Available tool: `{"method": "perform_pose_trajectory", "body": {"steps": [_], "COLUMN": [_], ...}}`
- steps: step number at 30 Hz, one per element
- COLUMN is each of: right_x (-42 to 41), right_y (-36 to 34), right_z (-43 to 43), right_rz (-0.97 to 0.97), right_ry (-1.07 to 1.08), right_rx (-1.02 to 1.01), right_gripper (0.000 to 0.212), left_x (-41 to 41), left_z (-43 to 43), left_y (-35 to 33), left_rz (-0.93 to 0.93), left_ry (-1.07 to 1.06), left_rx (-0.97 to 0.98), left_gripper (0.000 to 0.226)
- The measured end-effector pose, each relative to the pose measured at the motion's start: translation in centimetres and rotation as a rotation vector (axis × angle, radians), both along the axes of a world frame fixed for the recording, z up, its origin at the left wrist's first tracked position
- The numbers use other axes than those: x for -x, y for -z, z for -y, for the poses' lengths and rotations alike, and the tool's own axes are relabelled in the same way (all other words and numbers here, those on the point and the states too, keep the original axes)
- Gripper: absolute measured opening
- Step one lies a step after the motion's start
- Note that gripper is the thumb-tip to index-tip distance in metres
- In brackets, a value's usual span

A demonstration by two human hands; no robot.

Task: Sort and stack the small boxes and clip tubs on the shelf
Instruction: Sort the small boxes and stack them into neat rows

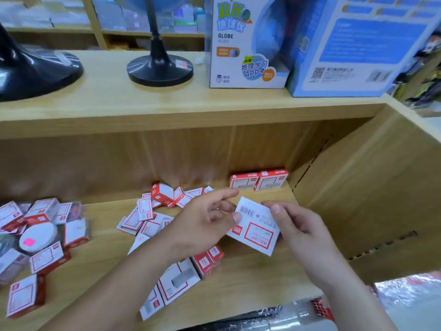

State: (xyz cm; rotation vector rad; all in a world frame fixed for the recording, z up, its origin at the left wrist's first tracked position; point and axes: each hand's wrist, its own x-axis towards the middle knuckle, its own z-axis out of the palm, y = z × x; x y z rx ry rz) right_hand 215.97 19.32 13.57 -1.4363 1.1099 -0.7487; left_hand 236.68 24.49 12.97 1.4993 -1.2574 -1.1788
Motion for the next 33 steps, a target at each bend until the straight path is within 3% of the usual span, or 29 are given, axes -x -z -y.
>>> {"method": "perform_pose_trajectory", "body": {"steps": [4, 6, 8, 11, 14, 18, 21, 23, 25, 28, 30, 31, 33], "right_x": [0.0, 0.1, 0.3, 0.5, 1.0, 1.0, 1.0, 1.1, 1.4, 1.5, 1.7, 2.0, 3.0], "right_y": [-0.2, -0.2, -0.3, -0.6, 0.0, 0.3, 0.4, 1.1, 2.1, 2.8, 2.8, 3.1, 4.3], "right_z": [-0.5, -0.3, 0.2, 0.4, 0.5, 0.5, 0.6, 1.3, 2.0, 2.4, 3.0, 3.7, 5.9], "right_rz": [0.121, 0.057, 0.034, 0.251, 0.308, 0.256, 0.24, 0.24, 0.285, 0.308, 0.272, 0.209, -0.102], "right_ry": [0.189, 0.229, 0.133, 0.026, 0.015, -0.042, -0.039, 0.084, 0.214, 0.179, 0.193, 0.217, 0.222], "right_rx": [-0.039, -0.126, -0.315, -0.478, -0.349, -0.175, -0.104, -0.075, -0.144, -0.226, -0.162, -0.077, 0.205], "right_gripper": [0.032, 0.041, 0.046, 0.033, 0.038, 0.045, 0.045, 0.045, 0.045, 0.031, 0.023, 0.022, 0.026], "left_x": [0.3, 0.4, 0.6, 0.4, 0.3, 0.9, 1.7, 2.0, 2.6, 4.0, 4.5, 4.3, 3.0], "left_z": [-0.3, -0.5, -0.5, -0.6, -0.5, 0.7, 1.9, 2.9, 3.8, 4.9, 5.8, 6.2, 6.8], "left_y": [-0.2, -0.1, 0.0, 1.0, 1.2, 0.8, 1.0, 1.1, 1.7, 2.5, 3.3, 3.8, 4.5], "left_rz": [-0.058, 0.023, 0.14, 0.366, 0.264, 0.014, 0.031, 0.001, -0.099, -0.23, -0.143, 0.005, 0.427], "left_ry": [0.009, -0.001, 0.009, 0.051, -0.021, -0.111, -0.033, -0.06, -0.099, -0.114, -0.062, -0.042, -0.054], "left_rx": [0.07, 0.187, 0.324, 0.505, 0.401, 0.064, 0.066, 0.033, 0.006, -0.007, 0.0, 0.004, 0.01], "left_gripper": [0.03, 0.036, 0.041, 0.04, 0.049, 0.032, 0.025, 0.021, 0.022, 0.024, 0.022, 0.022, 0.027]}}
